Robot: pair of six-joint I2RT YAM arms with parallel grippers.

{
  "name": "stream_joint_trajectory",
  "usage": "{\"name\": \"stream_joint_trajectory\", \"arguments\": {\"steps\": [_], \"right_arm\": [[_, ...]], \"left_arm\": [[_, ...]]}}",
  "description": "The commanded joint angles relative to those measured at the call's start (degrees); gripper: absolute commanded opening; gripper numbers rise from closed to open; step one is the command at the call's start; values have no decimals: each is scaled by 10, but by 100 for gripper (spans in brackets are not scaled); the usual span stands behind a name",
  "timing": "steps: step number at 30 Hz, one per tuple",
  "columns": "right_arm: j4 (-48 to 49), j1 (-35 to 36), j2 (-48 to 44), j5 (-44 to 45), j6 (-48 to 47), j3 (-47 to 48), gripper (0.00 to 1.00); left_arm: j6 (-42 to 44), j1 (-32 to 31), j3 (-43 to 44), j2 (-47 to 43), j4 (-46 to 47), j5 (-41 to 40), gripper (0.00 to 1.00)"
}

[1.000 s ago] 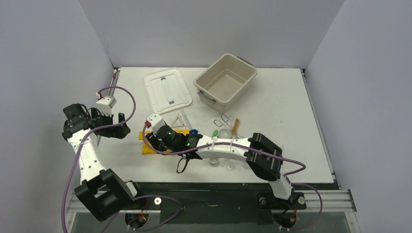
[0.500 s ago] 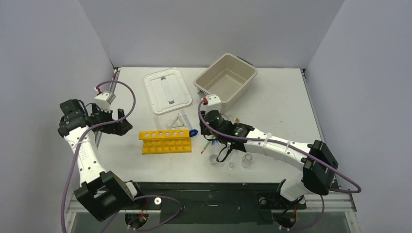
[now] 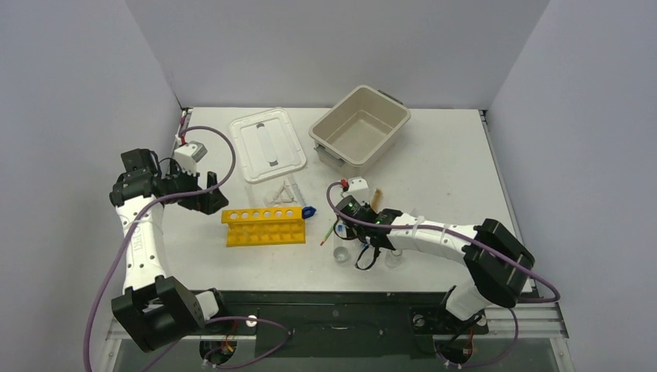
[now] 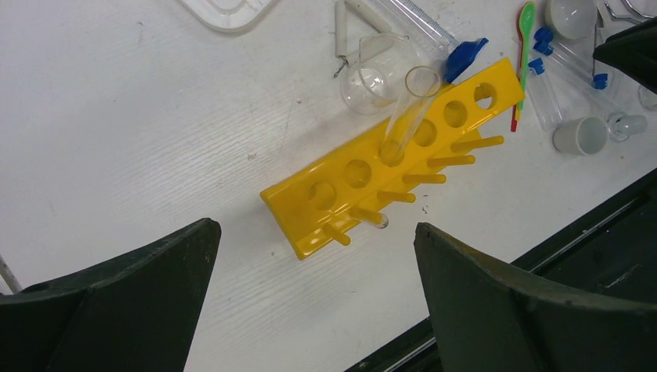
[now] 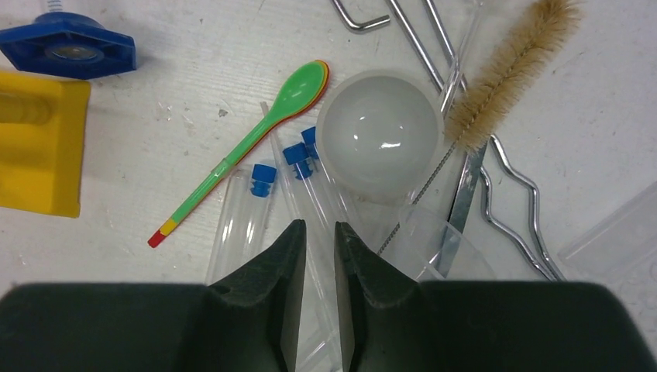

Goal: Organize the chemistry lab equipment
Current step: Pick up the test tube at the center of the board.

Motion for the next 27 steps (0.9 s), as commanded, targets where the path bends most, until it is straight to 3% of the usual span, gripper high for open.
{"name": "stream_joint_trajectory", "arguments": {"steps": [1,15,27], "right_arm": [[30,2,16,-11,15,-9,20],[74,15,80,-90,-8,36,23],[76,33,130,-95,5,59,26]], "left_arm": [[-25,-14,26,5,18,-6,97],[-27,-31,21,18,17,-35,96],[-9,-31,9,17,21,-44,97]]}}
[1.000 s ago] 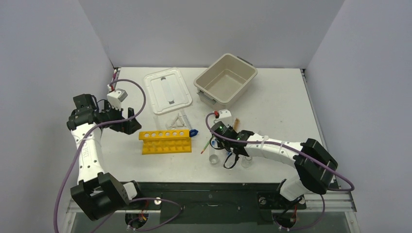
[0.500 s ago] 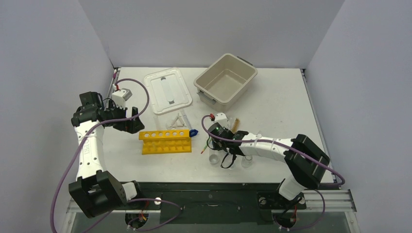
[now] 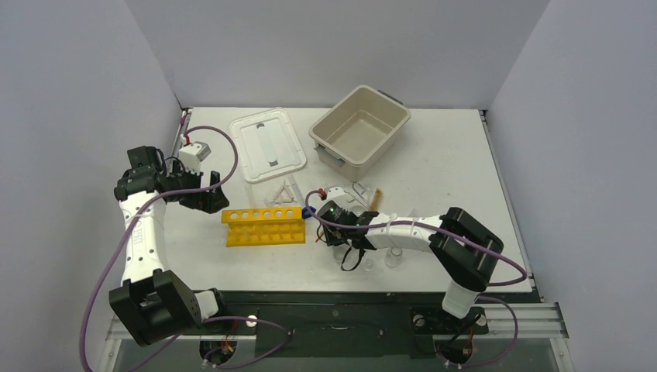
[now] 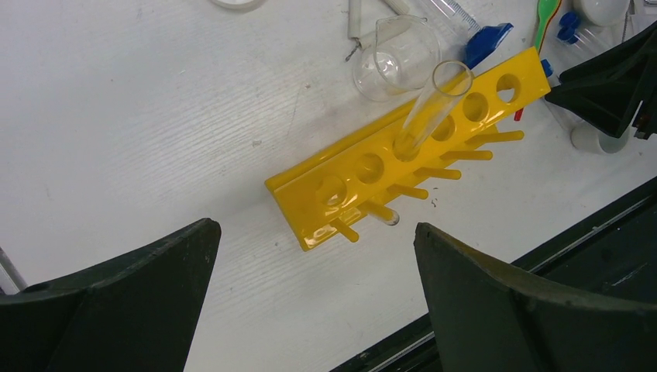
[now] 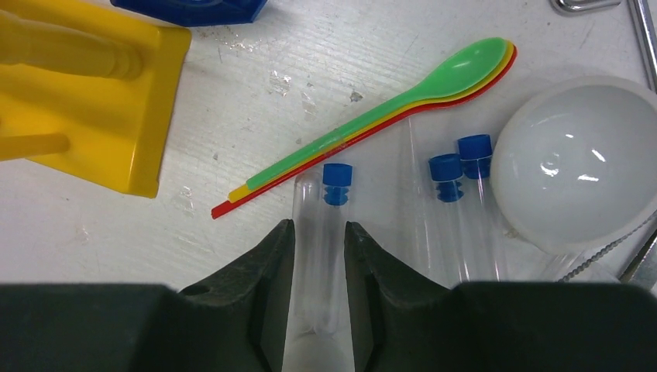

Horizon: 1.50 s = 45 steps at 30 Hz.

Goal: Organize the chemistry lab equipment
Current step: Pick up the test tube at the center of the board.

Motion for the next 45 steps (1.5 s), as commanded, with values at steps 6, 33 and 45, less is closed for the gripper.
{"name": "stream_joint_trajectory", "arguments": {"steps": [6,33,45], "right_arm": [[2,6,11,7,-2,25,31],[-64,28,35,5,-36,83,31],[-54,27,57,-3,-32,76,19]], "left_arm": [[18,-2,-1,-7,22,-2,97],[36,17,-10,-16,27,-2,97],[41,22,-8,-13,26,3,97]]}}
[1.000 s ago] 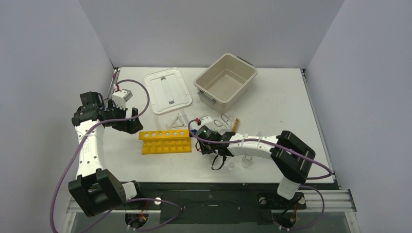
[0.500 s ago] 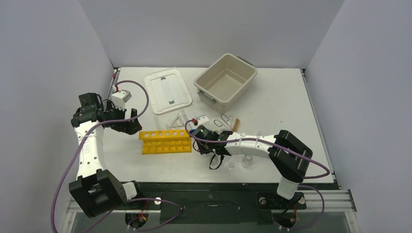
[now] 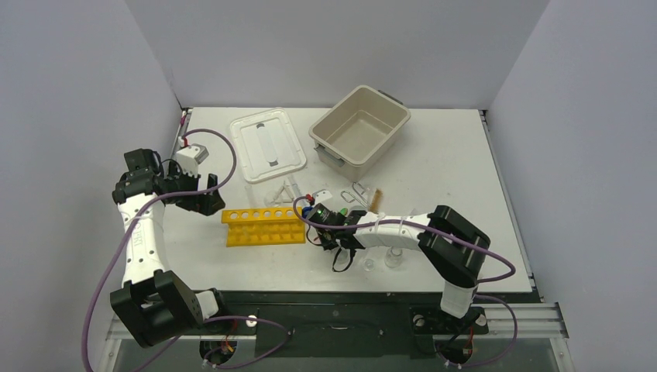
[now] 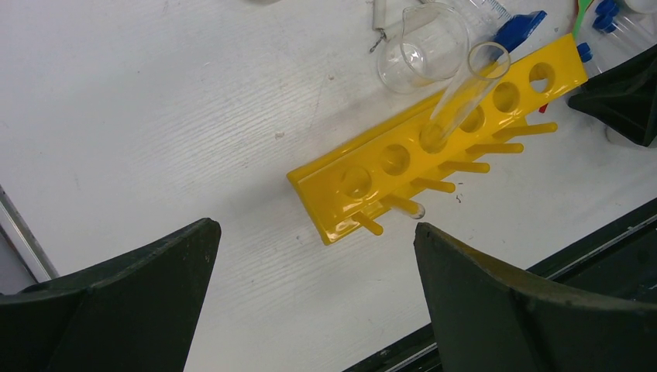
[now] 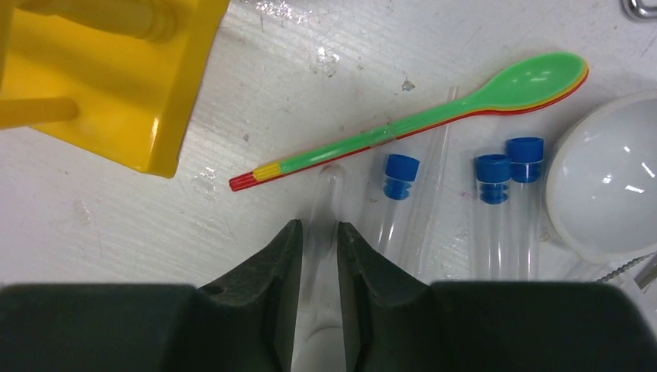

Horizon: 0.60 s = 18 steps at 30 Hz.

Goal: Organize the chemistry lab equipment
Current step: Pick up the test tube at the center of the board.

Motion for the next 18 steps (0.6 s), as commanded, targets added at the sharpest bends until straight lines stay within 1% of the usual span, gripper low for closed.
{"name": "stream_joint_trajectory", "arguments": {"steps": [1,2,4,8,12,15,18], "right_arm": [[12,-3,14,-6,0,17,15],[12,-2,15,-7,-1,19,8],[11,-3,16,-7,-3,26,0],[3,-10,-4,-7,-12,43,0],[-2,-17,-51,-14,-25,55,0],[6,-19,-108,-25,-35,48,0],[35,-19,-176,-43,-37,25,0]], "left_arm": [[12,5,5,-7,14,16,97],[11,6,6,-7,13,18,97],[12,5,7,-10,10,20,97],[15,5,11,-18,3,26,97],[19,5,23,-31,-11,42,97],[18,5,37,-42,-22,57,97],[14,5,49,-52,-36,71,97]]}}
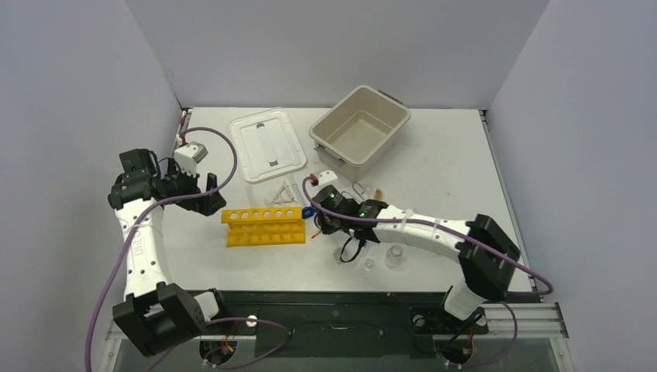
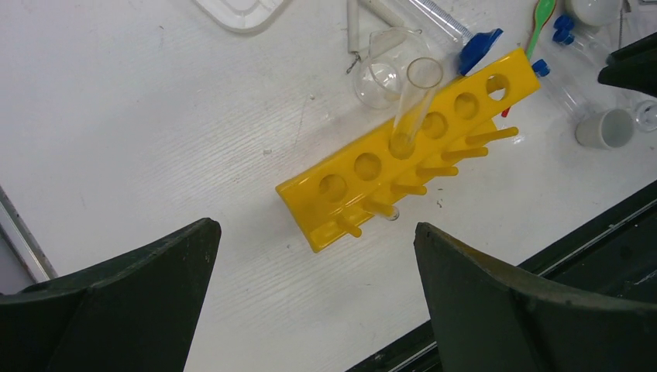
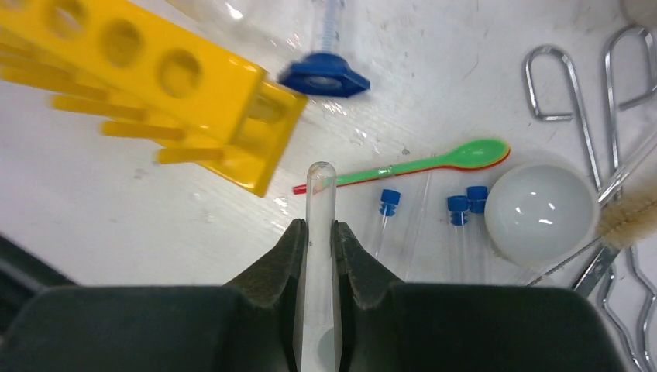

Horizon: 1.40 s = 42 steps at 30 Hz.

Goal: Organize the chemistry lab equipment
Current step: Pick up the test tube at the center of the board.

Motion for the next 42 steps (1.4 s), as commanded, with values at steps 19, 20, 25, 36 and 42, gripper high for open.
{"name": "stream_joint_trajectory", "arguments": {"steps": [19,20,25,36,42], "right_arm": [[369,134,-364,88,-121,-130,0],[385,140,-364,93,-131,-134,0],[462,160,-319,113,-160,-102,0],[529,174,-188,152,-154,15,0],[526,154,-153,177,-144,32,0]], "left_arm": [[-5,0,94,-115,-117,211,97],[-12,0,94,-116,-112,241,97],[-210,-3,37,-152,15,369,97],[-398,-78,-3,-161,258,382,99],[-334,-188,-3,-138,253,262,99]]}}
